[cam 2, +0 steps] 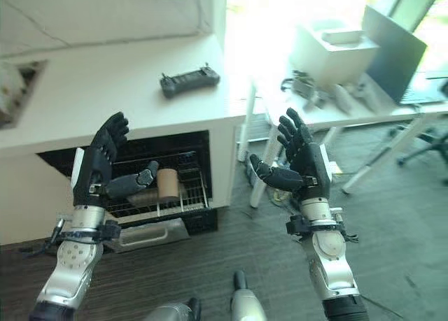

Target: Place the dishes in the dishwasher.

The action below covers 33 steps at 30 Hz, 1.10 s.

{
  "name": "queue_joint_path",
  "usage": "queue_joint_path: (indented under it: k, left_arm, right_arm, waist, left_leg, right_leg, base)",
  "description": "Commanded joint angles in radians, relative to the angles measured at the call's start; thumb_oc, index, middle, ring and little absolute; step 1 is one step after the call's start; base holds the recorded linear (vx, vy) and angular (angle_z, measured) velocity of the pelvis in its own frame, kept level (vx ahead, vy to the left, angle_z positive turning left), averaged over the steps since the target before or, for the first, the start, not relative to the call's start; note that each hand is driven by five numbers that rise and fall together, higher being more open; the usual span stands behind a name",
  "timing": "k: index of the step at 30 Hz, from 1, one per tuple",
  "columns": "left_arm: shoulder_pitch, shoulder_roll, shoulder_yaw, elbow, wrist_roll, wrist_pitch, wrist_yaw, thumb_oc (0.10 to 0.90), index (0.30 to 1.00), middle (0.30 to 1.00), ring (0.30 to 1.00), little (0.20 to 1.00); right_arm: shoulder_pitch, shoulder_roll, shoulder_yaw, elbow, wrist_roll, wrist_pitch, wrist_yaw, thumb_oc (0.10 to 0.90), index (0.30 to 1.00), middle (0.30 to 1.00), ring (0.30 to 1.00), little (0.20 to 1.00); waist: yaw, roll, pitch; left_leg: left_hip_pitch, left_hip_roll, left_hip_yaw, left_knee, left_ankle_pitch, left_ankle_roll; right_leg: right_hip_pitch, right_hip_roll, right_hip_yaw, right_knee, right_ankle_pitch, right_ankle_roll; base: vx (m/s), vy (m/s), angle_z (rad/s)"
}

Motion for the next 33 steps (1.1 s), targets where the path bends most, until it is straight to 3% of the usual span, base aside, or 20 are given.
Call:
queue_joint_path:
  k: [1,3,4,8,19,23,24,27,28,29,31,32,33]
  left_arm:
    - [-0.069,0.037,0.064,-0.109,0.057,-0.132,0.097,0.800,0.900,0.900,0.900,0.900]
    - [-0.085,0.039,0.052,-0.097,0.042,-0.126,0.120,0.800,0.900,0.900,0.900,0.900]
    - [-0.083,0.029,0.046,-0.086,0.055,-0.147,0.132,0.800,0.900,0.900,0.900,0.900]
    - [-0.099,0.012,0.027,-0.067,0.061,-0.153,0.132,0.800,0.900,0.900,0.900,0.900]
    - [-0.068,0.009,0.039,-0.091,0.094,-0.121,0.147,0.800,0.900,0.900,0.900,0.900]
    - [-0.051,0.009,0.045,-0.108,0.108,-0.097,0.139,0.800,0.900,0.900,0.900,0.900]
    - [-0.133,-0.053,-0.071,-0.008,-0.264,0.080,-0.211,0.800,0.900,0.900,0.900,0.900]
    - [-0.136,-0.057,-0.079,0.007,-0.269,0.097,-0.198,0.800,0.900,0.900,0.900,0.900]
    - [-0.136,-0.057,-0.079,0.013,-0.274,0.094,-0.195,0.800,0.900,0.900,0.900,0.900]
    - [-0.137,-0.059,-0.075,0.030,-0.283,0.083,-0.186,0.800,0.900,0.900,0.900,0.900]
    - [-0.115,-0.061,-0.062,0.023,-0.264,0.089,-0.205,0.800,0.900,0.900,0.900,0.900]
    - [-0.113,-0.065,-0.066,0.020,-0.249,0.076,-0.206,0.800,0.900,0.900,0.900,0.900]
    - [-0.103,-0.064,-0.063,0.004,-0.251,0.062,-0.197,0.800,0.900,0.900,0.900,0.900]
  right_arm:
    - [-0.087,-0.025,-0.040,-0.078,0.039,-0.122,0.053,0.800,0.900,0.900,0.900,0.900]
    - [-0.080,-0.023,-0.036,-0.056,0.043,-0.148,0.054,0.800,0.900,0.900,0.900,0.900]
    - [-0.096,-0.025,-0.034,-0.040,0.056,-0.161,0.053,0.800,0.900,0.900,0.900,0.900]
    - [-0.097,-0.024,-0.046,-0.055,0.034,-0.139,0.036,0.800,0.900,0.900,0.900,0.900]
    - [-0.049,-0.012,-0.064,-0.071,0.038,-0.107,0.078,0.800,0.900,0.900,0.900,0.900]
    - [-0.030,-0.007,-0.066,-0.083,0.037,-0.108,0.070,0.800,0.900,0.900,0.900,0.900]
    - [-0.125,-0.026,0.034,0.032,0.064,0.045,0.022,0.800,0.900,0.900,0.900,0.900]
    - [-0.115,-0.015,0.051,0.042,0.092,0.029,0.029,0.800,0.900,0.900,0.900,0.900]
    - [-0.111,-0.013,0.051,0.041,0.085,0.025,0.026,0.800,0.900,0.900,0.900,0.900]
    - [-0.095,-0.015,0.052,0.039,-0.007,0.009,-0.031,0.800,0.900,0.900,0.900,0.900]
    - [-0.065,-0.014,0.046,0.026,-0.061,-0.024,-0.102,0.800,0.900,0.900,0.900,0.900]
    - [-0.067,-0.005,0.049,0.031,-0.063,-0.030,-0.115,0.800,0.900,0.900,0.900,0.900]
    - [-0.069,0.009,0.058,0.032,-0.083,-0.039,-0.128,0.800,0.900,0.900,0.900,0.900]
  waist:
    - [0.026,0.054,-0.044]
    - [0.030,0.033,-0.048]
    - [0.037,0.024,-0.058]
    - [0.024,0.026,-0.075]
    - [0.019,0.015,-0.099]
    - [0.028,0.014,-0.114]
    - [0.037,0.012,0.031]
    - [0.041,0.031,-0.005]
    - [0.041,0.030,-0.008]
    - [0.040,0.026,-0.018]
    - [0.039,0.002,-0.023]
    - [0.036,0.005,-0.016]
    - [0.036,0.025,-0.010]
  left_leg:
    - [0.117,0.013,0.045,-0.079,-0.121,0.009]
    - [0.120,-0.002,0.059,-0.079,-0.117,0.009]
    - [0.118,0.013,0.089,-0.079,-0.117,-0.011]
    - [0.112,0.042,0.112,-0.079,-0.119,-0.035]
    - [0.126,0.054,0.125,-0.079,-0.128,-0.045]
    - [0.094,0.081,0.134,-0.079,-0.120,-0.066]
    - [0.026,0.080,0.150,-0.079,0.060,-0.098]
    - [0.006,0.068,0.081,-0.079,0.021,-0.094]
    - [0.009,0.065,0.081,-0.079,0.017,-0.092]
    - [0.030,0.050,0.087,-0.079,-0.002,-0.081]
    - [0.092,0.031,0.140,-0.079,-0.026,-0.059]
    - [0.093,0.060,0.129,-0.079,-0.017,-0.073]
    - [0.080,0.108,0.078,-0.079,0.000,-0.099]
  right_leg:
    - [0.142,0.026,-0.102,0.005,-0.158,-0.004]
    - [0.155,0.019,-0.098,0.005,-0.196,-0.020]
    - [0.166,0.011,-0.122,0.005,-0.224,-0.028]
    - [0.181,0.009,-0.148,0.005,-0.256,-0.038]
    - [0.193,-0.003,-0.162,0.005,-0.272,-0.043]
    - [0.196,-0.018,-0.215,0.005,-0.283,-0.041]
    - [0.217,-0.001,-0.237,0.005,-0.230,-0.076]
    - [0.224,0.024,-0.233,0.005,-0.254,-0.082]
    - [0.226,0.024,-0.234,0.005,-0.256,-0.082]
    - [0.229,0.018,-0.236,0.005,-0.260,-0.085]
    - [0.248,-0.011,-0.233,0.005,-0.262,-0.095]
    - [0.256,-0.015,-0.222,0.005,-0.260,-0.097]
    - [0.262,-0.017,-0.207,0.005,-0.262,-0.088]
  base:
    - [-0.03,-0.143,-0.42]
    - [0.01,-0.198,-0.45]
    - [0.01,-0.179,-0.20]
    - [0.04,-0.059,0.07]
    - [0.04,0.020,0.07]
    - [-0.02,0.014,0.17]
    - [0.00,0.007,0.30]
    - [0.18,-0.023,0.12]
    - [0.29,-0.060,0.02]
    - [0.24,-0.002,0.04]
    - [0.28,0.169,-0.07]
    - [0.21,0.571,-0.15]
    - [0.16,0.649,-0.14]
